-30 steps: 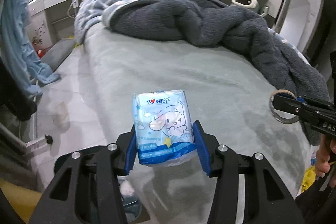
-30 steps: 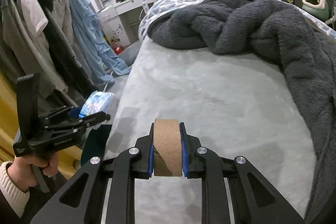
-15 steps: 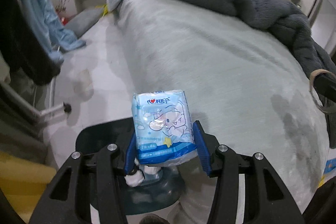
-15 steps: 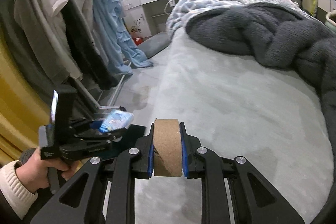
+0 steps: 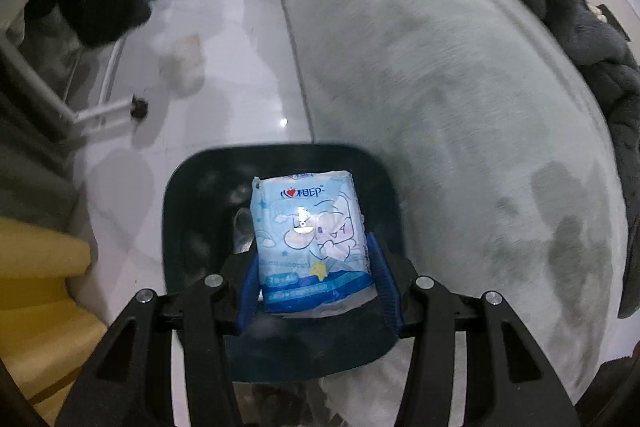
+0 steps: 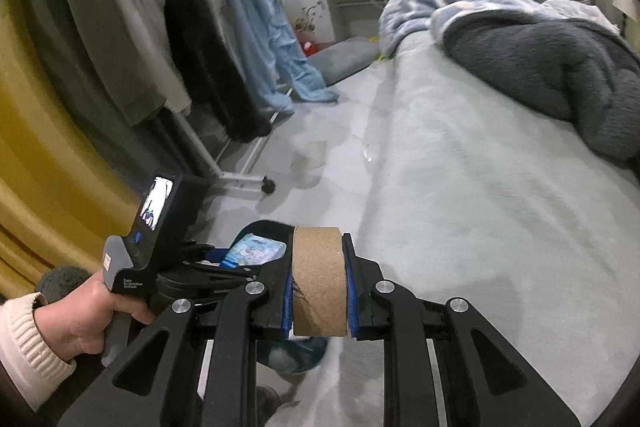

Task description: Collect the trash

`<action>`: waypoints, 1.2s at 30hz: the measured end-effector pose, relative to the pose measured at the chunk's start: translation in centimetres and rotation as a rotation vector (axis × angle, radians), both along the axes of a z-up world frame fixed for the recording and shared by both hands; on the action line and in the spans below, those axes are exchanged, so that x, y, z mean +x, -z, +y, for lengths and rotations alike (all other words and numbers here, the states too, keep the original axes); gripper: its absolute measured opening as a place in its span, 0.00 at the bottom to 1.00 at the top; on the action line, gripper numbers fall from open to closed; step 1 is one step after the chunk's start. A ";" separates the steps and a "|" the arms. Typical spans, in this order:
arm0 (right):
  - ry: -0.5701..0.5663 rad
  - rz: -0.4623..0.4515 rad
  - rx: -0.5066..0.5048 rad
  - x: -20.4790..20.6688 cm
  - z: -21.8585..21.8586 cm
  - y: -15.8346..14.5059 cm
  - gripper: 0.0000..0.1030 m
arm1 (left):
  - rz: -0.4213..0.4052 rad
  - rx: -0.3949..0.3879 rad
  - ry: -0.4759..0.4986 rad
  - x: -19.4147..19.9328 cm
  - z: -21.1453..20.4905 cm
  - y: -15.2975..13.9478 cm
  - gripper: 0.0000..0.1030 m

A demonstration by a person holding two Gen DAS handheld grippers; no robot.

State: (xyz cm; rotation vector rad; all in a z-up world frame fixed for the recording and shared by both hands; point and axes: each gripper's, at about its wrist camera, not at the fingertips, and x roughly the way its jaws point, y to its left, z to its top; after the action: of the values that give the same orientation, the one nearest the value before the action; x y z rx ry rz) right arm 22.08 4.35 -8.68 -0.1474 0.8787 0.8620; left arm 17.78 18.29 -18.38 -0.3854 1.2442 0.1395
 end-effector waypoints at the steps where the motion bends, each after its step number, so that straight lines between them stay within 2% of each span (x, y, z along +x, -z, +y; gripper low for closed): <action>1: -0.009 0.007 -0.004 -0.1 0.6 0.3 0.20 | 0.018 -0.021 -0.003 -0.2 0.4 0.5 0.52; 4: -0.038 0.026 -0.021 -0.2 2.4 1.4 0.20 | 0.069 -0.075 -0.005 -0.7 1.1 1.9 0.52; 8: -0.073 0.050 -0.056 -0.5 5.2 3.0 0.20 | 0.113 -0.102 0.000 -1.2 1.9 3.1 0.53; 9: -0.077 0.055 -0.065 -0.4 5.6 3.4 0.20 | 0.123 -0.105 0.001 -1.4 2.1 3.3 0.57; 10: -0.080 0.060 -0.074 -0.4 6.0 3.9 0.20 | 0.132 -0.115 0.006 -1.5 2.3 3.4 0.66; 12: -0.085 0.079 -0.098 -0.2 6.8 5.2 0.20 | 0.136 -0.125 0.017 -1.7 2.5 3.4 0.77; 15: -0.092 0.093 -0.138 0.0 7.7 6.8 0.20 | 0.125 -0.118 0.039 -2.2 3.0 3.0 0.78; 20: -0.097 0.139 -0.187 0.1 9.2 9.4 0.20 | 0.108 -0.084 0.010 -3.1 5.1 2.1 0.78; 28: -0.121 0.203 -0.276 -0.2 11.4 13.6 0.20 | 0.002 -0.015 -0.029 -3.8 7.3 -0.9 0.78; 29: -0.119 0.209 -0.285 -0.2 11.4 13.8 0.28 | -0.017 -0.007 -0.031 -3.8 7.4 -1.3 0.78; 30: -0.114 0.209 -0.291 -0.1 11.5 14.0 0.44 | -0.039 -0.001 -0.034 -3.9 7.5 -1.8 0.78; 31: -0.105 0.210 -0.299 0.2 11.6 14.2 0.50 | -0.068 0.002 -0.037 -3.9 7.5 -2.6 0.78; 32: -0.094 0.209 -0.301 0.6 11.7 14.1 0.55 | -0.086 0.001 -0.039 -3.8 7.5 -3.2 0.78; 36: -0.067 0.199 -0.292 0.8 11.2 12.8 0.61 | -0.221 0.020 -0.018 -4.0 6.4 -7.3 0.78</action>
State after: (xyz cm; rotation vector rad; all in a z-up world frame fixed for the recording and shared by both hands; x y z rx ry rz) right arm 22.86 15.59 -21.48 -0.3508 1.1905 0.8164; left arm 13.80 24.68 -11.12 -0.3845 1.0211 0.1211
